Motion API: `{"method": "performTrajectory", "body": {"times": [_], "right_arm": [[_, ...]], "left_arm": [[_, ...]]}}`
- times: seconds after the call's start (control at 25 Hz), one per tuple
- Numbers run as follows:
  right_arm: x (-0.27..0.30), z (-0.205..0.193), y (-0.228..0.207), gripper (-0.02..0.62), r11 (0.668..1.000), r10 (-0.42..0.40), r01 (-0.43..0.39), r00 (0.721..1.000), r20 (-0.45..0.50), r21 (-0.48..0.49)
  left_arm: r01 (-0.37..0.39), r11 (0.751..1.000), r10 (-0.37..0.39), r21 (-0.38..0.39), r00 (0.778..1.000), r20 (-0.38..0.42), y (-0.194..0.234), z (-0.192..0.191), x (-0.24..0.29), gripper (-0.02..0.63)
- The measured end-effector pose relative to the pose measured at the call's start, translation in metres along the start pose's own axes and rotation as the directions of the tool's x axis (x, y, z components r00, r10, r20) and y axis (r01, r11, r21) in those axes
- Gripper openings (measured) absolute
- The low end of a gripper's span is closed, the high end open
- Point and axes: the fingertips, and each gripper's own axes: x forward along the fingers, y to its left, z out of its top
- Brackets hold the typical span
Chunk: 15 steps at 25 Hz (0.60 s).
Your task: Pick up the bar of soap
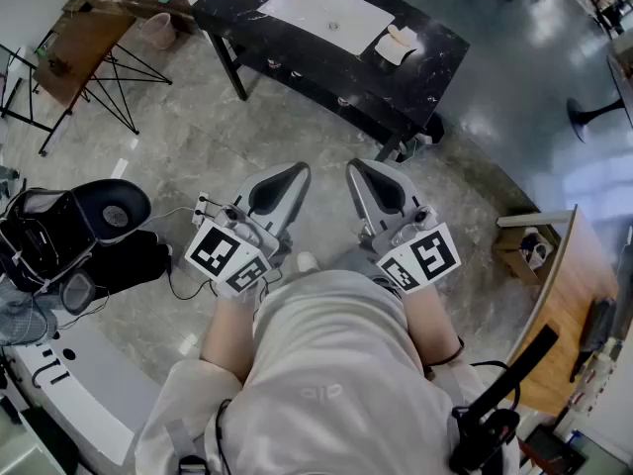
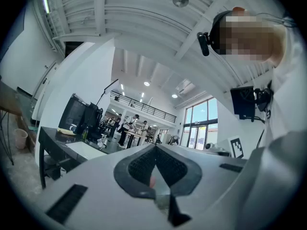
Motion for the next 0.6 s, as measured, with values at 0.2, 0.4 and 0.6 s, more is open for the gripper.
{"method": "performTrajectory", "body": {"times": [0.2,0.4,0.6], "right_arm": [[0.007,-0.003,-0.014,0.017,0.997,-0.061,0.061,0.998,0.017,0.041],[0.02,-0.009,-0.036,0.017,0.993,-0.099,0.097,0.995,0.02,0.069],[0.041,-0.013,-0.065,0.017,0.993,-0.092,0.09,0.995,0.023,0.076]], "left_arm": [[0.021,1.0,-0.021,-0.002,1.0,-0.018,0.006,-0.004,-0.003,0.002],[0.021,1.0,-0.022,-0.001,0.999,-0.032,0.024,-0.006,0.005,0.002],[0.011,1.0,-0.011,-0.001,0.999,-0.042,0.052,-0.011,0.032,0.002]]}}
